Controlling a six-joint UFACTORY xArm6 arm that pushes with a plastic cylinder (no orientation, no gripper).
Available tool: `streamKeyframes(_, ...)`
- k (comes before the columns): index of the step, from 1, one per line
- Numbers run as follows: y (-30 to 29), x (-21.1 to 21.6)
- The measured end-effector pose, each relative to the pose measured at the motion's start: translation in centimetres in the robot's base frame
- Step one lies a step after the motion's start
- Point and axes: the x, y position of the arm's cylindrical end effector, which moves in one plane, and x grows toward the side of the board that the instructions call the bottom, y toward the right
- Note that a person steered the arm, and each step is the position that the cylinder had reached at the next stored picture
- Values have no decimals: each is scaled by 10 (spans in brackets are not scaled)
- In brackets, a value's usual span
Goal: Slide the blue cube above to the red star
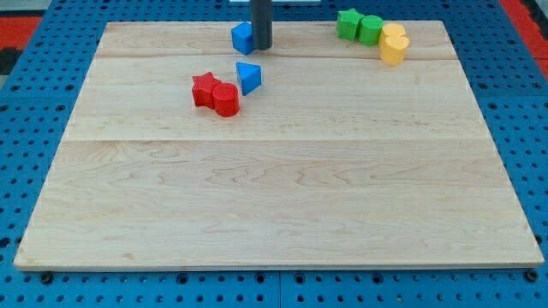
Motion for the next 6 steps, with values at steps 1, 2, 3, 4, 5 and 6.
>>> streamKeyframes(1, 1, -25)
streamKeyframes(2, -16, -32)
streamKeyframes(3, -72, -21)
streamKeyframes(4, -108, -8)
streamKeyframes(5, -90, -32)
streamKeyframes(6, -75, -31)
